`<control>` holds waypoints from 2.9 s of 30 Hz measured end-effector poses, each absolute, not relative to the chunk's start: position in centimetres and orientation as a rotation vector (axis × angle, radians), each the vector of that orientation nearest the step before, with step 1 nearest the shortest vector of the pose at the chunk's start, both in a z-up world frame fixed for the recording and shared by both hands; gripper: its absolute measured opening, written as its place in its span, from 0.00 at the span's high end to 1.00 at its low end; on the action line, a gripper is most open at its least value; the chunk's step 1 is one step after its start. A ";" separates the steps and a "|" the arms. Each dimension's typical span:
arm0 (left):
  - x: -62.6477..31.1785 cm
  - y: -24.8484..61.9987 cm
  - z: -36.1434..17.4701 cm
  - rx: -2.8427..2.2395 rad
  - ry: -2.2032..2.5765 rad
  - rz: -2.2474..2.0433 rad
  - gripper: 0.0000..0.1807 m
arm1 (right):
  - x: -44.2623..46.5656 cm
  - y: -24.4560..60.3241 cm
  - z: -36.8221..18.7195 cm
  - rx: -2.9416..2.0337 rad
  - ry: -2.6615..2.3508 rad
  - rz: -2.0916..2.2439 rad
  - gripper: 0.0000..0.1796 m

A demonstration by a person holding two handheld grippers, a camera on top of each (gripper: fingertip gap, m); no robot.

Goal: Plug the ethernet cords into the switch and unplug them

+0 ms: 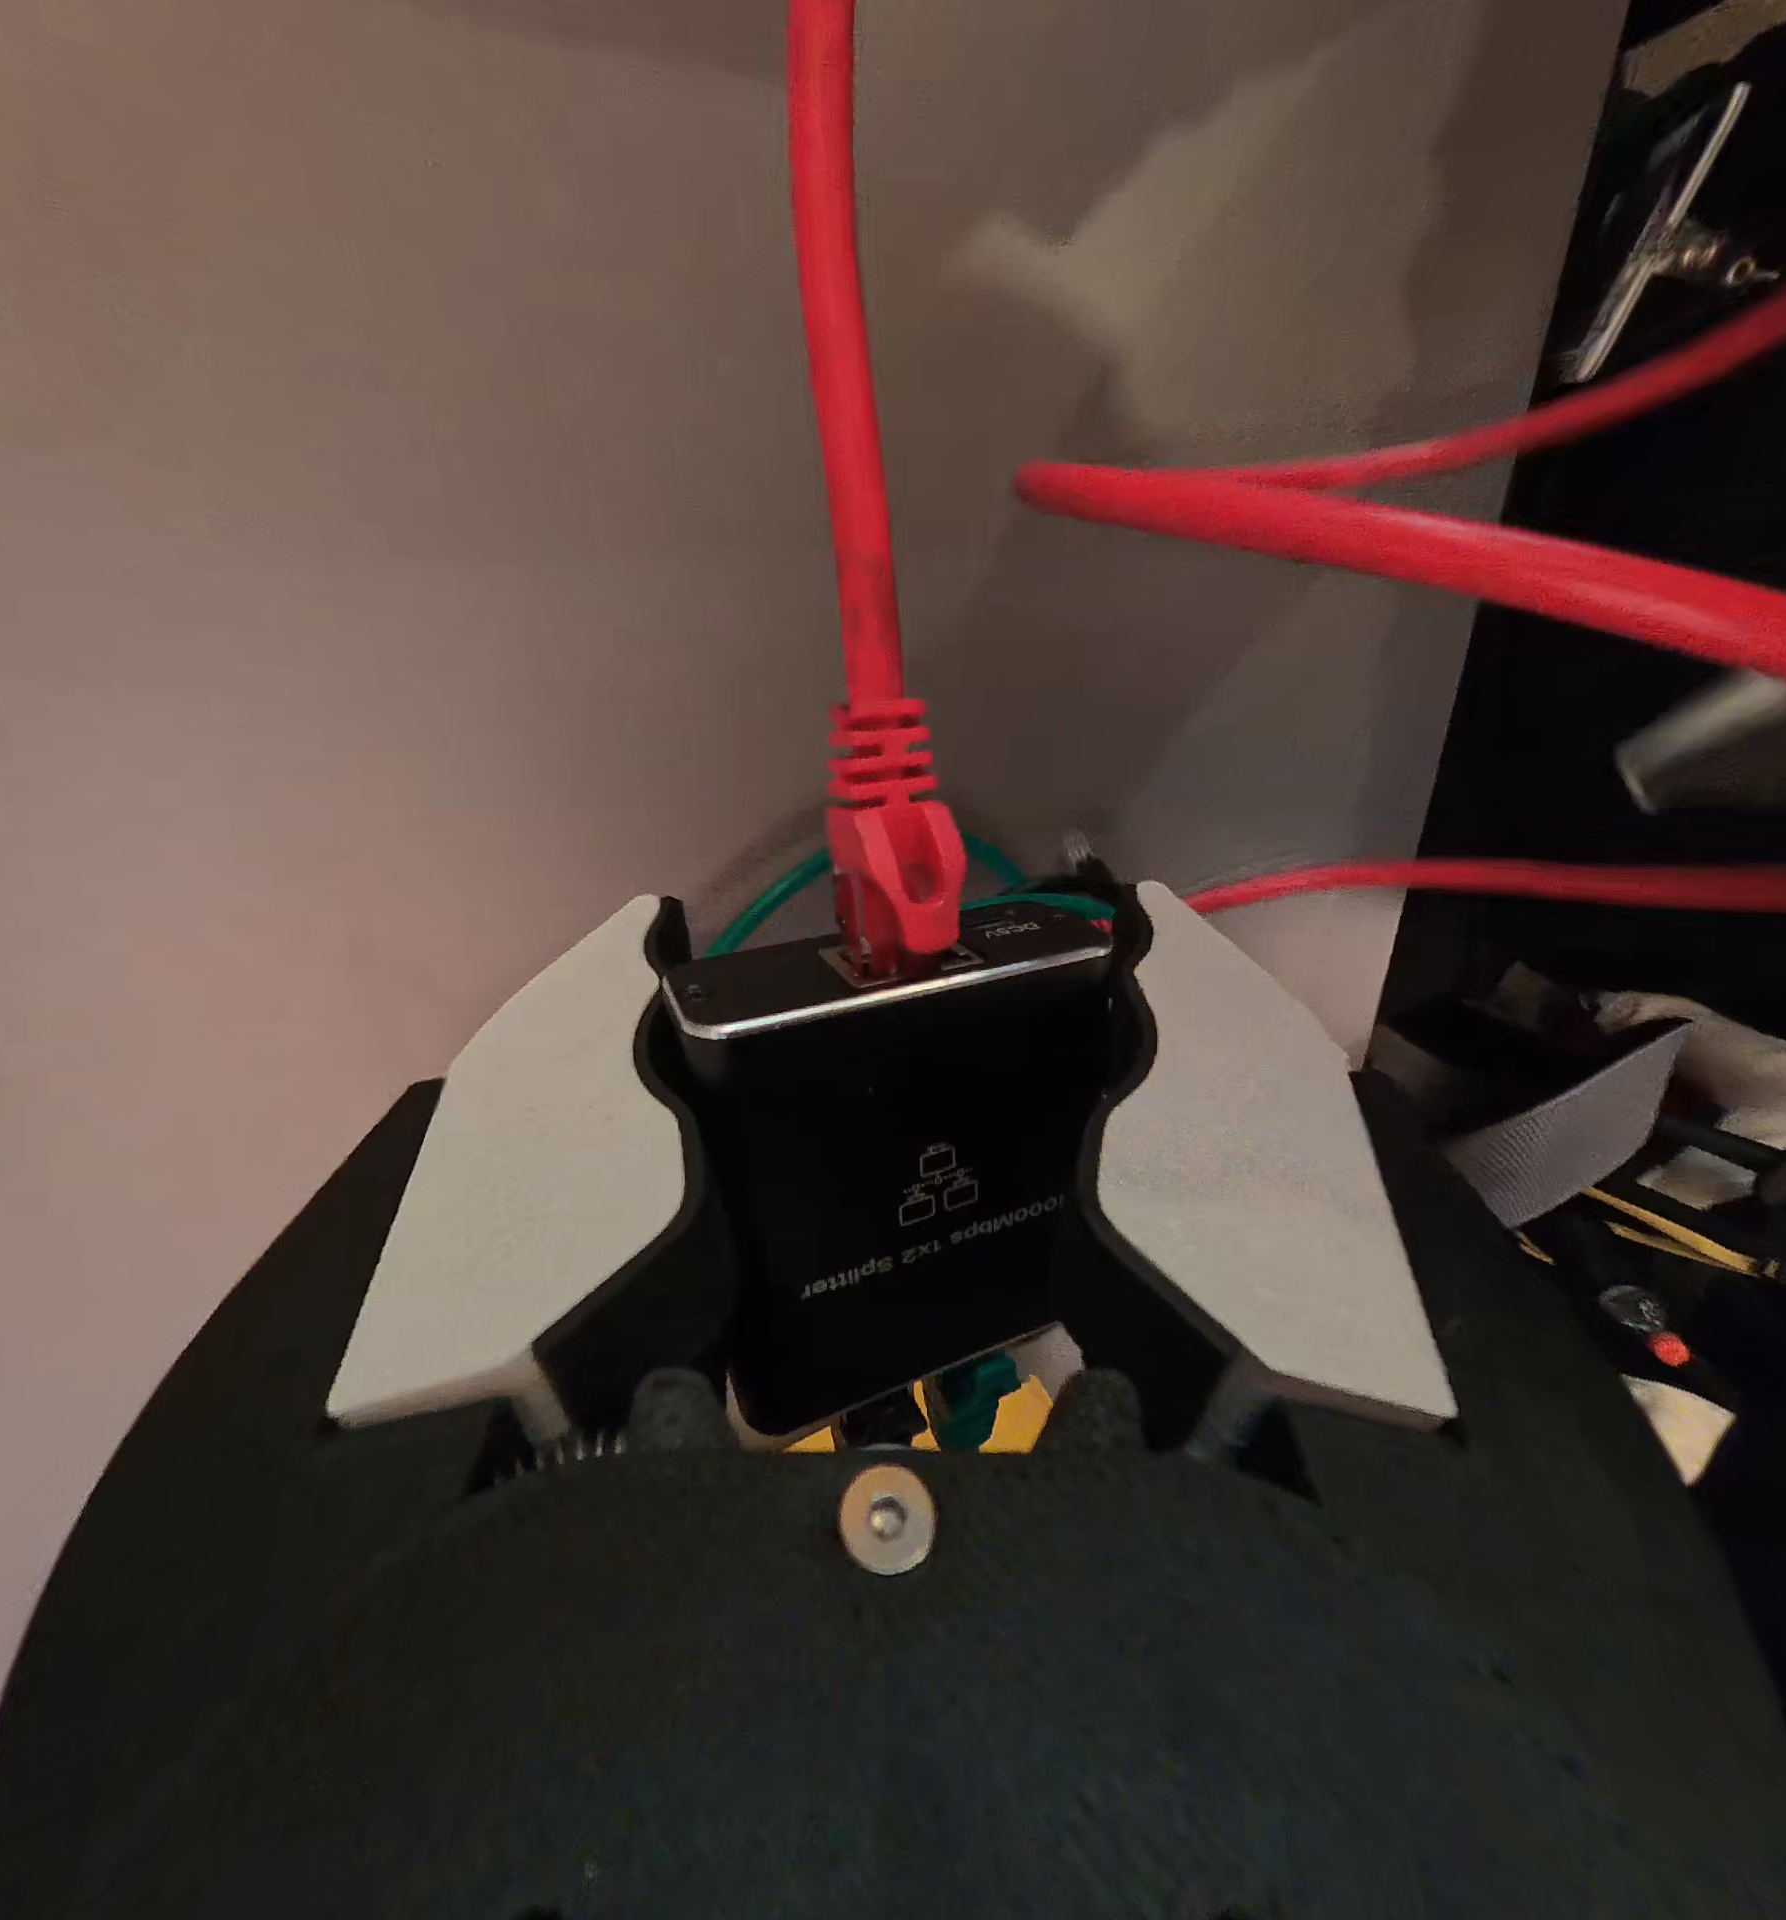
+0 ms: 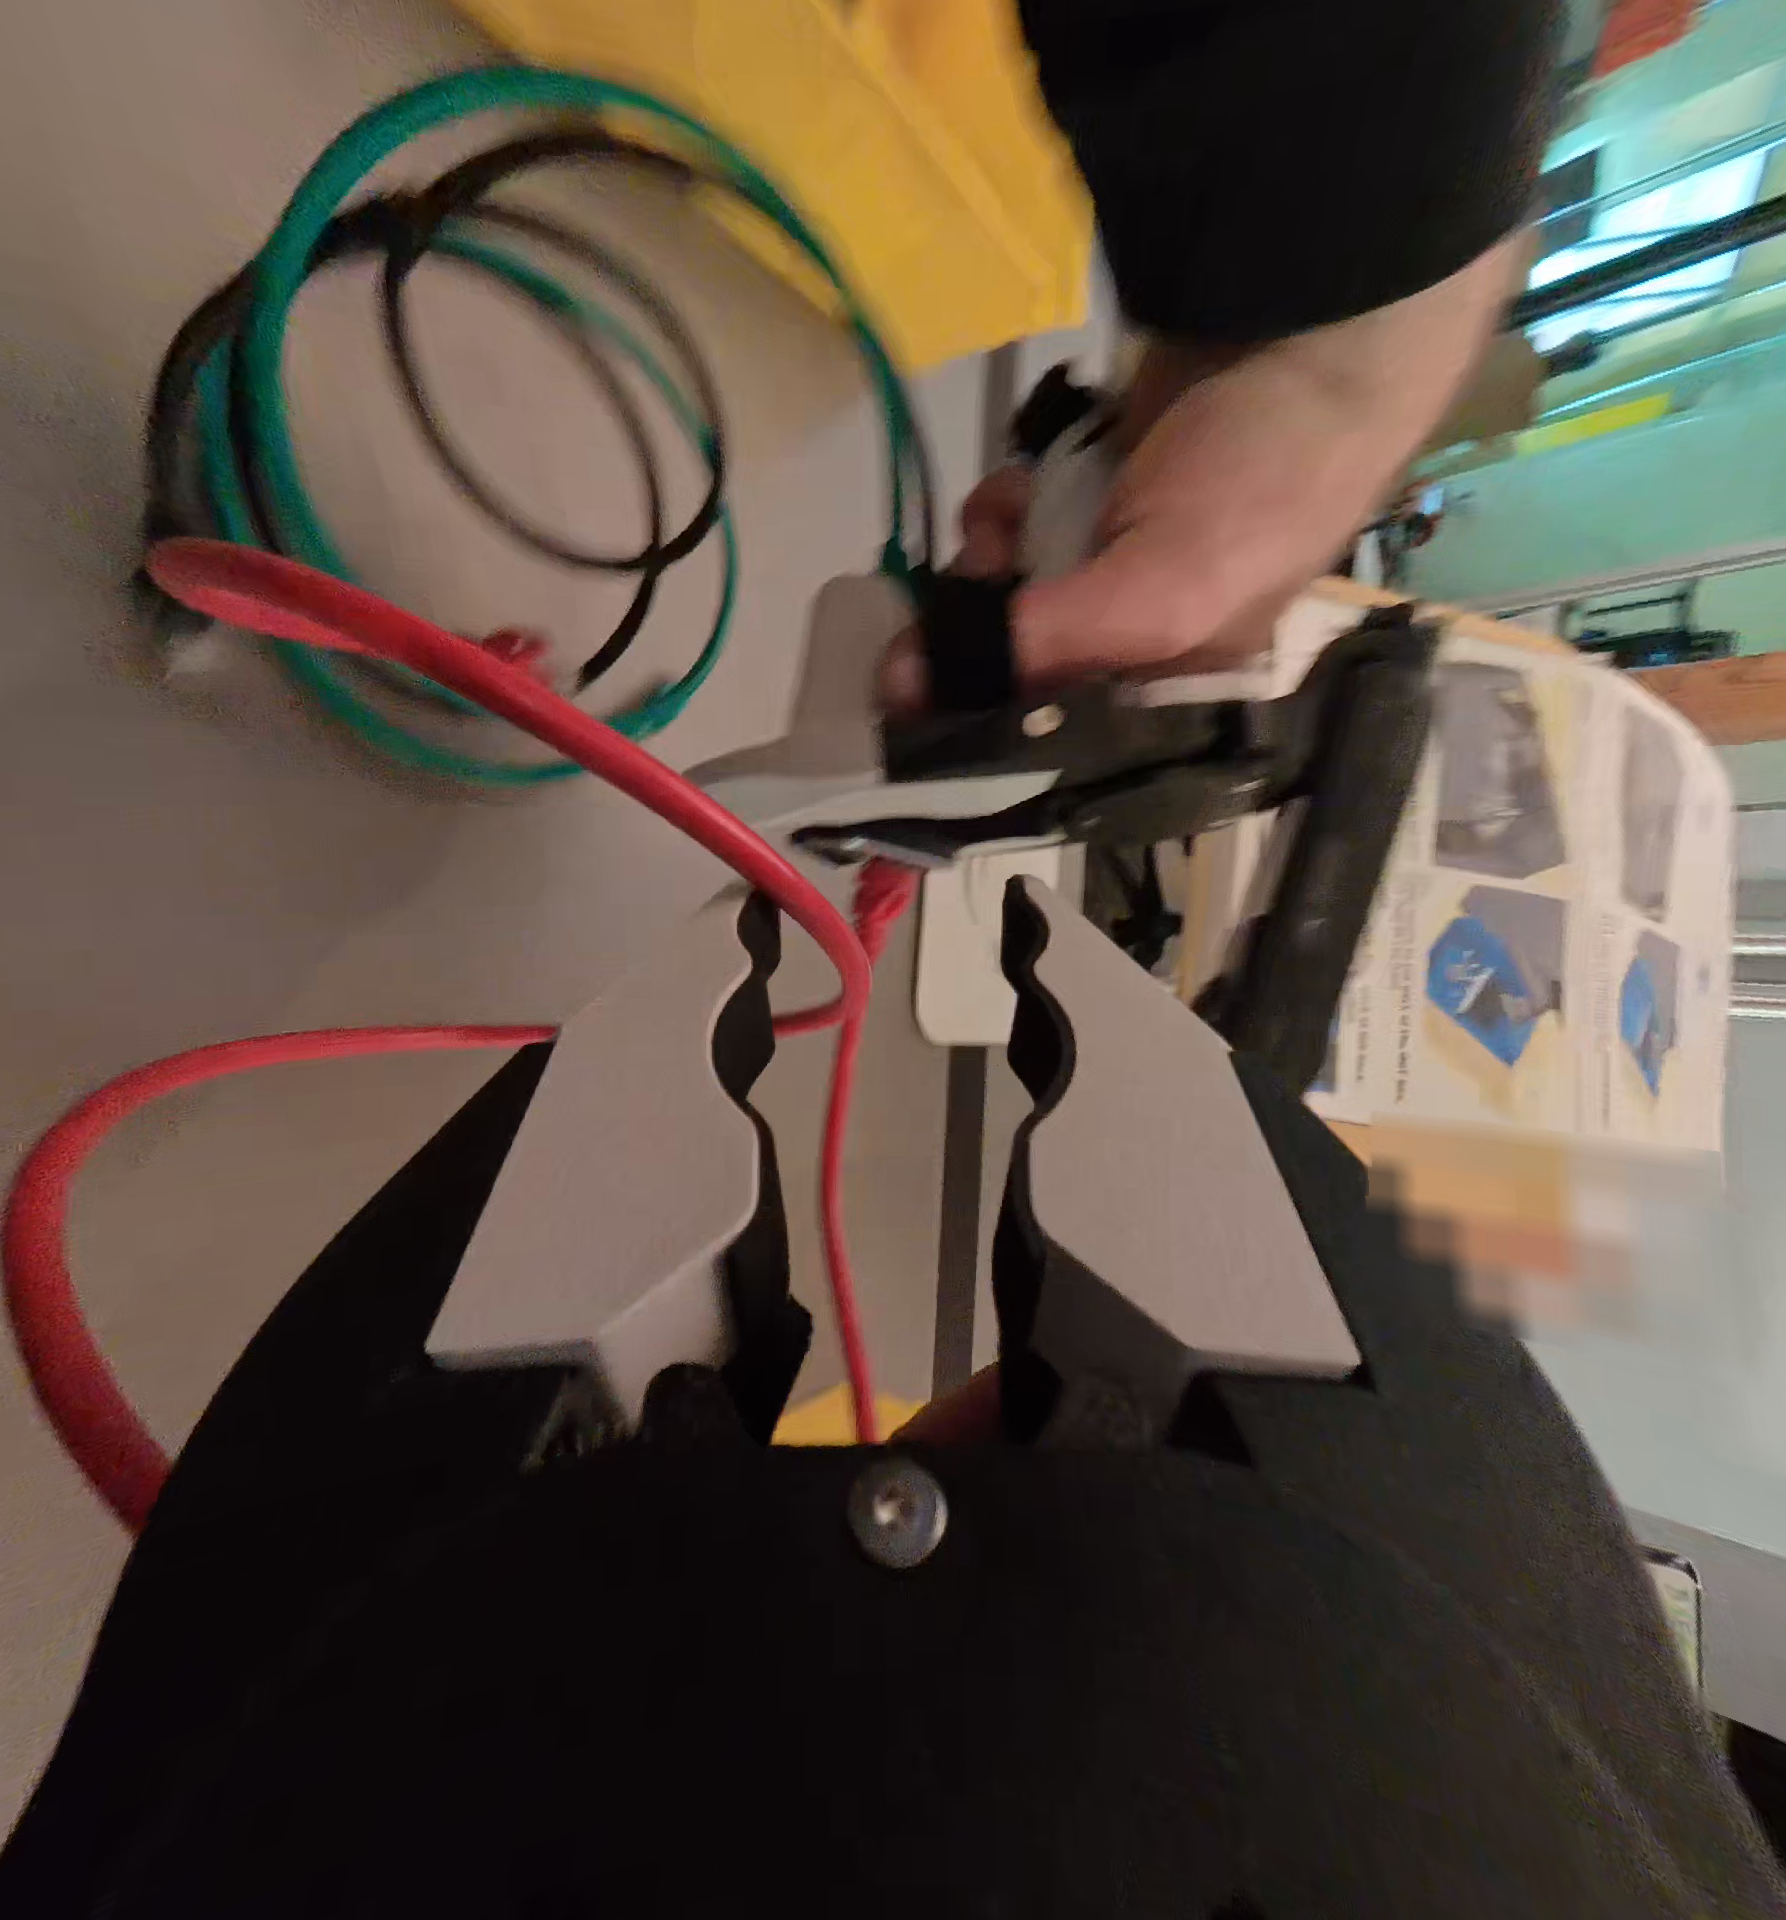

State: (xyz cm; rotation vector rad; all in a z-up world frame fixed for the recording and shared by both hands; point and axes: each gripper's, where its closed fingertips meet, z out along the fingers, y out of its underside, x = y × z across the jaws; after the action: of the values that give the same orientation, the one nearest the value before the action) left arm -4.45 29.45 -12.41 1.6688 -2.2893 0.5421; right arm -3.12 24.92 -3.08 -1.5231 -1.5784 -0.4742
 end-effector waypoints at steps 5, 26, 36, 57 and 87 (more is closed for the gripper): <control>-5.3 27.9 -13.5 1.633 -2.193 0.609 0.58 | -3.3 28.1 -6.3 -1.506 -1.452 -0.435 0.68; -6.0 24.3 -14.0 1.557 -2.135 0.862 0.58 | -4.6 26.4 -10.3 -1.166 -1.468 -0.368 0.86; -6.4 26.0 -13.9 1.602 -2.222 0.784 0.58 | 0.6 21.9 -5.4 -1.482 -1.661 -0.197 0.82; -5.2 28.8 -13.1 1.845 -2.374 0.361 0.58 | -5.8 19.3 15.5 -1.193 -0.535 0.944 0.99; -9.0 30.3 -5.2 1.951 -2.286 0.393 0.58 | -5.9 28.1 -0.6 -1.429 -0.652 0.348 0.90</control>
State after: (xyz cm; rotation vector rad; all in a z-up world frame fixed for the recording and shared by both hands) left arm -9.00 30.30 -5.18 1.9509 -2.2858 0.3933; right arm -5.86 28.14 -0.63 -1.4291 -0.6521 0.3484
